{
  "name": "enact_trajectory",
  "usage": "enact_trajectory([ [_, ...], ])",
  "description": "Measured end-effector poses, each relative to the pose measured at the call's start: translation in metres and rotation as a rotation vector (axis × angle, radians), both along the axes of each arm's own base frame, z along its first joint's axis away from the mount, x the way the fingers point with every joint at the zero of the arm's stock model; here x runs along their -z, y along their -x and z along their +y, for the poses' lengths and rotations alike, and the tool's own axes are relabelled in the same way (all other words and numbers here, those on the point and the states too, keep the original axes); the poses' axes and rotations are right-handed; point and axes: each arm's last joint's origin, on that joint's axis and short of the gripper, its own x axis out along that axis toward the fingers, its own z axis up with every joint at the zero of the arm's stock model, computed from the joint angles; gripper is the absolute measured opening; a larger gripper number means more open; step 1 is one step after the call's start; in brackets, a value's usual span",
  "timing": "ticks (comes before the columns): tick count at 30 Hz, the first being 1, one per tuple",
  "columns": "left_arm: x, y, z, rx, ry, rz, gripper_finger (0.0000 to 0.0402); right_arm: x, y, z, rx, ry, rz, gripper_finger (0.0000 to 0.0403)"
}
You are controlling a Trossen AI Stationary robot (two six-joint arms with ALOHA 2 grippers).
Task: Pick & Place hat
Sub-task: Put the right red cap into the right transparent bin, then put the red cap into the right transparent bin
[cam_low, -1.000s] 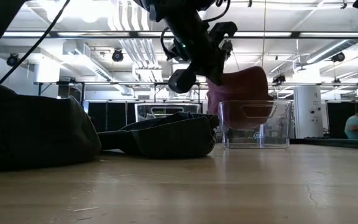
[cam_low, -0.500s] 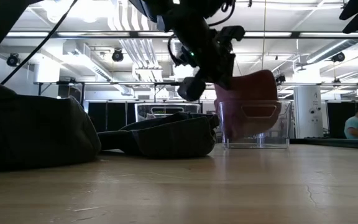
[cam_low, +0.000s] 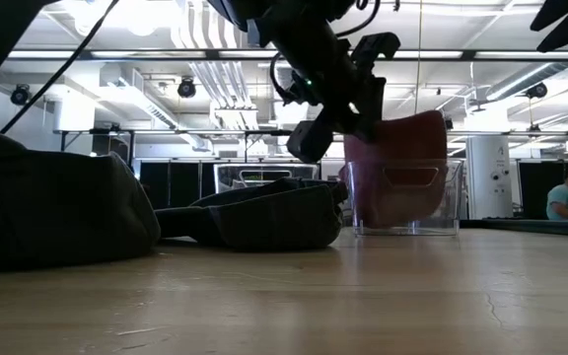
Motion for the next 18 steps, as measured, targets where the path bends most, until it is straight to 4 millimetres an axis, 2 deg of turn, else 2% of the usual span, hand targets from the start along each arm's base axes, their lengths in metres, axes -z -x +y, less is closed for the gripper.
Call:
enact_trajectory([
  [4,0.000,0.000,-0.003,0.014,-0.013,0.015,0.0104,-0.002,-0.004,0.000,0.000,0.007,-0.030,0.0141],
  [10,-0.001,0.000,-0.009,0.089,-0.028,0.052,0.0136,-0.002,-0.006,-0.001,-0.017,0.034,-0.024,0.0170],
  [14,-0.008,-0.001,-0.025,0.244,-0.075,0.113,0.0139,-0.002,-0.005,-0.001,-0.022,0.035,-0.017,0.0186],
  [18,-0.022,0.003,-0.049,0.371,-0.210,0.182,0.0139,-0.001,-0.005,0.000,-0.029,0.027,-0.008,0.0196],
])
